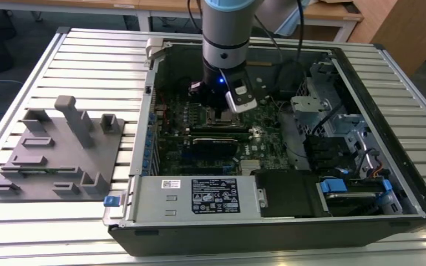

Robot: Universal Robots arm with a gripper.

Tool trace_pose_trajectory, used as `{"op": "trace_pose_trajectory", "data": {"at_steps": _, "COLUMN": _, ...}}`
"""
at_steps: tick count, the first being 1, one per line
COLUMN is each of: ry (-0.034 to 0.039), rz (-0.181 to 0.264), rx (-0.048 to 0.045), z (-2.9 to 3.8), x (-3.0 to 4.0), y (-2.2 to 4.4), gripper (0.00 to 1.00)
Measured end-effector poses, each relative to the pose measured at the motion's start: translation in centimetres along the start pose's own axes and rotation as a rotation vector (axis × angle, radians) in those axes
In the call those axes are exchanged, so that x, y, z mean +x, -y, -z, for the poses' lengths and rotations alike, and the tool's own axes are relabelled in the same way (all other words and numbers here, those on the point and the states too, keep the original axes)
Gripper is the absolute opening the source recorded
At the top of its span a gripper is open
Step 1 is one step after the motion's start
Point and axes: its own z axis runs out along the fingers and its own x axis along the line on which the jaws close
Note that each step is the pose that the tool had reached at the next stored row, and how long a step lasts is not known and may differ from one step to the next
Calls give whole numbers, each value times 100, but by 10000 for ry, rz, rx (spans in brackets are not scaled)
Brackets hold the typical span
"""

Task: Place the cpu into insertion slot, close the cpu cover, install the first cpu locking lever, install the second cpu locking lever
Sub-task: 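Install the second cpu locking lever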

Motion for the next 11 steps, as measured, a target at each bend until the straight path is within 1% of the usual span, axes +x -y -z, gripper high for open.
{"op": "trace_pose_trajectory", "data": {"at_steps": 4, "ry": 10, "rz": 3, "rx": 67, "z": -19, "x": -3, "y": -69, "gripper": 10}}
{"op": "trace_pose_trajectory", "data": {"at_steps": 11, "ry": 28, "rz": 7, "rx": 185, "z": -50, "x": -68, "y": -171, "gripper": 10}}
